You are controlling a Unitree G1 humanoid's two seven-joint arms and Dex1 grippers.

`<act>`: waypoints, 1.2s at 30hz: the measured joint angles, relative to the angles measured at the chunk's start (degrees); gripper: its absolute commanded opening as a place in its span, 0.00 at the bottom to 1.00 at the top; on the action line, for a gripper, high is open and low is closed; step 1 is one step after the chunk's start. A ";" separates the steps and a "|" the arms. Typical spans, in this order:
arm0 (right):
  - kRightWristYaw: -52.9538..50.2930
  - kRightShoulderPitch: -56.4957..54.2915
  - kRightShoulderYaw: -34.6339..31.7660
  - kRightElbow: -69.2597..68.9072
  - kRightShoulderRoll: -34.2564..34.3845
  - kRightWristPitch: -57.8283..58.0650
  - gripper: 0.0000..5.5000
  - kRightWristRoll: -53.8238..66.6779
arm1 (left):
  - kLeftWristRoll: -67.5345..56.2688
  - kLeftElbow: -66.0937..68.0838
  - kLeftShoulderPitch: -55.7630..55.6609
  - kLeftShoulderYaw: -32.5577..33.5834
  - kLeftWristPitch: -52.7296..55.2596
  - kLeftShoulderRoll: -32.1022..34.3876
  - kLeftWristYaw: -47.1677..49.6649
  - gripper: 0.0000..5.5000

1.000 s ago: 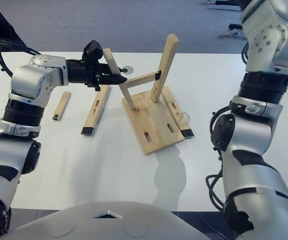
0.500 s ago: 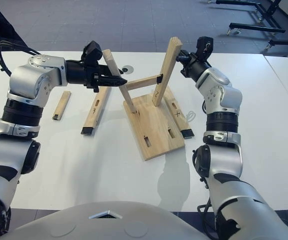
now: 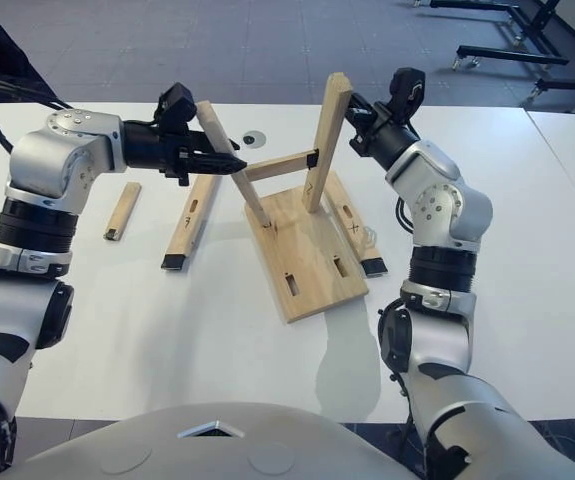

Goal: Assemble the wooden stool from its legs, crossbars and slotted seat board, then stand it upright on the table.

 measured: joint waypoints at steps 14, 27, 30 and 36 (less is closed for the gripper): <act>-1.61 4.21 1.24 -7.26 0.30 2.64 0.00 0.41 | -0.21 -0.89 1.27 0.34 0.36 1.10 0.02 0.37; 0.44 6.99 1.43 0.28 -1.88 0.92 0.00 -0.11 | -0.62 -1.64 0.43 0.53 1.17 -1.12 2.22 0.37; 1.75 7.61 1.35 2.39 -2.67 0.11 0.00 -0.67 | -0.98 -1.93 0.20 0.55 2.23 -2.09 2.69 0.37; 3.23 8.98 0.78 6.63 -3.66 -2.07 0.00 -1.68 | -1.84 -2.11 0.05 1.04 3.98 -3.24 3.36 0.37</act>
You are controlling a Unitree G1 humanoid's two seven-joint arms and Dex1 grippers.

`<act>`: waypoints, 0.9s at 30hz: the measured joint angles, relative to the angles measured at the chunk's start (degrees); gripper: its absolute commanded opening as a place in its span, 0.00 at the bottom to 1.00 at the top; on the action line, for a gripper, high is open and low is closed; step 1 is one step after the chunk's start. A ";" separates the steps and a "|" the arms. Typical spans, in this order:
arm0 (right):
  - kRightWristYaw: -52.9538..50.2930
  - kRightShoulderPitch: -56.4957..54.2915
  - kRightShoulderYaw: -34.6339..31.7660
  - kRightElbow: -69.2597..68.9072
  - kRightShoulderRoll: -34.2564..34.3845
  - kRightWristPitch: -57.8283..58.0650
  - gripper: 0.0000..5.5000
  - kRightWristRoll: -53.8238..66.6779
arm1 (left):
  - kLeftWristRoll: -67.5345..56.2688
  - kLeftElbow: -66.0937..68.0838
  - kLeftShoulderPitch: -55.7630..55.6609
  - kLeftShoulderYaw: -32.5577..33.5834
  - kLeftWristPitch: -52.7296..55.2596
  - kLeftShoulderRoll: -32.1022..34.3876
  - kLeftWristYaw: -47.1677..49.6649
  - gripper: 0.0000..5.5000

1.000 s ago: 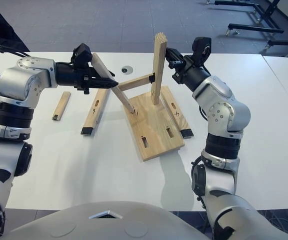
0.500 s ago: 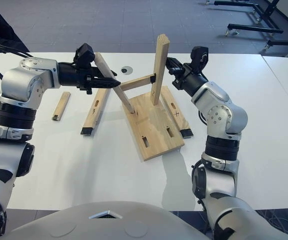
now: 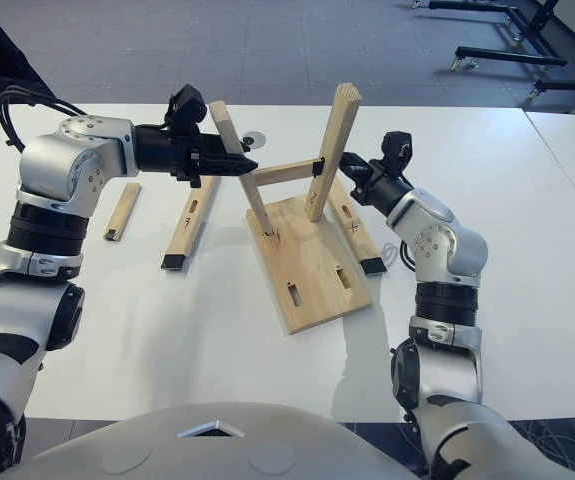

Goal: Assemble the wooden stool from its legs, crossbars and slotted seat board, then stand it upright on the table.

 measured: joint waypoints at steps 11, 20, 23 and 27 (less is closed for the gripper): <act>0.00 0.62 -1.95 1.00 -1.45 -1.30 0.00 -0.06 | 0.66 -1.65 0.04 -0.28 -4.01 -0.12 -0.58 0.37; -0.02 0.50 -3.05 3.11 -3.34 -2.26 0.00 -0.18 | 1.54 -4.18 0.85 -1.13 -7.98 0.30 -0.63 0.37; -0.03 0.50 -3.07 3.21 -3.34 -2.28 0.00 -0.18 | 1.76 -4.84 1.74 -1.63 -8.64 0.50 -0.50 0.37; -0.04 0.53 -3.09 3.29 -3.34 -2.32 0.00 -0.29 | 1.72 -6.90 4.32 -2.75 -9.39 0.68 0.03 0.37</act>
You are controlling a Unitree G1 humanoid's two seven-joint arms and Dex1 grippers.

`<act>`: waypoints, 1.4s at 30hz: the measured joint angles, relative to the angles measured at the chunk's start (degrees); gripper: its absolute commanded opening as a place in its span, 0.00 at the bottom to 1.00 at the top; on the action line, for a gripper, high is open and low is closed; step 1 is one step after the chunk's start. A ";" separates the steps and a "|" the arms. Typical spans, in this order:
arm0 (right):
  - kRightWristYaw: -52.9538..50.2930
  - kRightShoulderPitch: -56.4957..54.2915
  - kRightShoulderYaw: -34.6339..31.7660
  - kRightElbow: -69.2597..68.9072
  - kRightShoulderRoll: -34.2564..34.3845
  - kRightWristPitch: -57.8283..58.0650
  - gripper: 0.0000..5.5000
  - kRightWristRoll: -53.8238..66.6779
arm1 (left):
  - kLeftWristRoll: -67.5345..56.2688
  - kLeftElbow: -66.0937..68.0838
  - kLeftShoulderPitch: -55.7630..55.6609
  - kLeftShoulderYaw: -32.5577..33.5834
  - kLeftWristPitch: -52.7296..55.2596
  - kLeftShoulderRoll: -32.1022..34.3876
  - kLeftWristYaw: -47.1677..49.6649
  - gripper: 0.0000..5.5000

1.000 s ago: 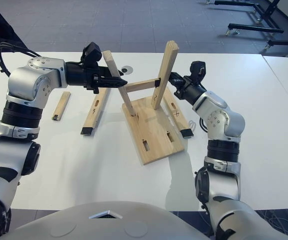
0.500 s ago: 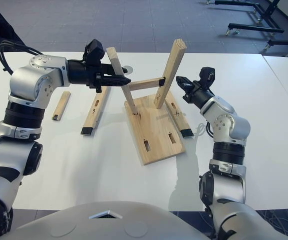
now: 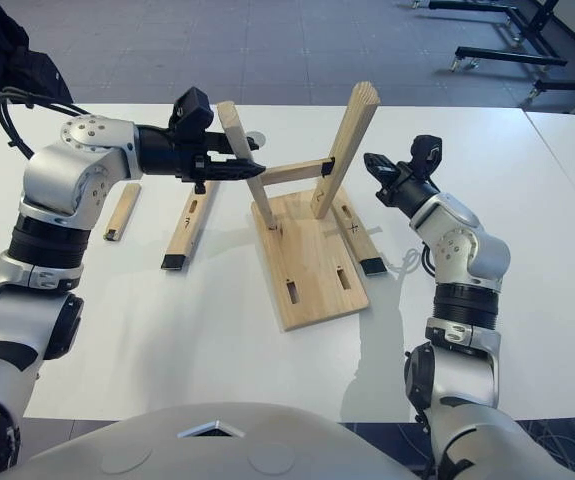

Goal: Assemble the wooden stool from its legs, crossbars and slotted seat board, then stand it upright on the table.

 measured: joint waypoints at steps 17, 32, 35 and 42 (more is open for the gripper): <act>-0.25 1.48 -1.12 -0.09 0.01 -0.01 0.00 0.02 | 0.43 -9.00 5.73 -6.23 -7.59 0.20 6.54 0.37; -1.33 2.78 -1.70 -0.10 0.08 -0.01 0.00 0.07 | 0.35 -11.41 7.07 -8.30 -11.25 0.38 8.95 0.37; -1.43 2.79 -1.79 -0.10 0.08 -0.01 0.00 0.07 | 0.12 -11.54 7.34 -8.56 -11.59 0.38 9.50 0.37; -1.43 2.79 -1.84 -0.10 0.08 -0.01 0.00 0.08 | 0.05 -11.50 7.62 -8.66 -12.35 0.38 9.79 0.37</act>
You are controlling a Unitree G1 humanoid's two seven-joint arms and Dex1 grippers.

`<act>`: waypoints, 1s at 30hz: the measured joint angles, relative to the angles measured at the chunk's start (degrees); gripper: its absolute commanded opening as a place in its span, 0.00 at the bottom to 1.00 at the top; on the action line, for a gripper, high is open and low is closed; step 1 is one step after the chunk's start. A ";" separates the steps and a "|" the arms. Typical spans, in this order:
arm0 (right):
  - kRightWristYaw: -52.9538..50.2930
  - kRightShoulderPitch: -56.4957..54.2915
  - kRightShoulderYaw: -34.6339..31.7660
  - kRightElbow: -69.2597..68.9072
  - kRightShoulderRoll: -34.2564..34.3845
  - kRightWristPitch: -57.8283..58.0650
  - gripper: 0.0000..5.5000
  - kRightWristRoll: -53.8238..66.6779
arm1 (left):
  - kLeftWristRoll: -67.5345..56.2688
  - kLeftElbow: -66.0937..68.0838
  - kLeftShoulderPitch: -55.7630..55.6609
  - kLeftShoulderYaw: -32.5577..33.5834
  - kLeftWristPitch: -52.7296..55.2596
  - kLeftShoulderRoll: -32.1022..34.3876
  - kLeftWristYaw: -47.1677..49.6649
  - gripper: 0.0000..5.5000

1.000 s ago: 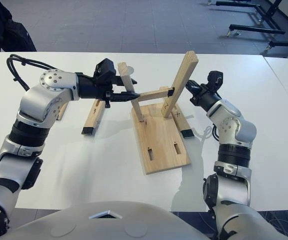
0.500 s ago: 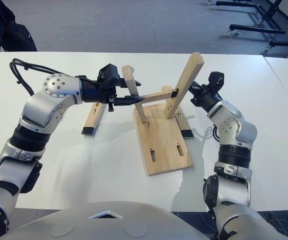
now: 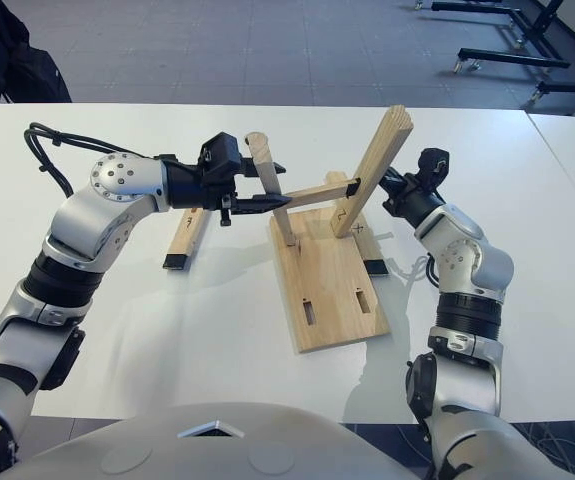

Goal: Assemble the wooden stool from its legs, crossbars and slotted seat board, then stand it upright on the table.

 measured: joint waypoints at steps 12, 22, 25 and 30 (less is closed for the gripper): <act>-0.01 0.26 -0.30 0.00 0.26 -0.36 0.00 0.15 | -0.01 0.05 0.08 -0.09 0.00 0.00 0.22 0.45; -0.66 1.33 -0.77 -0.25 1.38 -1.40 0.00 0.14 | 17.70 2.21 6.02 -9.97 -4.53 3.11 4.56 0.77; -0.87 1.34 -0.76 -0.45 1.67 -1.40 0.00 0.15 | 18.04 1.97 5.98 -9.61 -4.54 2.96 4.06 0.84; -0.90 1.34 -0.78 -0.46 1.67 -1.41 0.00 0.14 | 18.02 1.47 6.00 -8.61 -4.09 2.31 3.02 0.98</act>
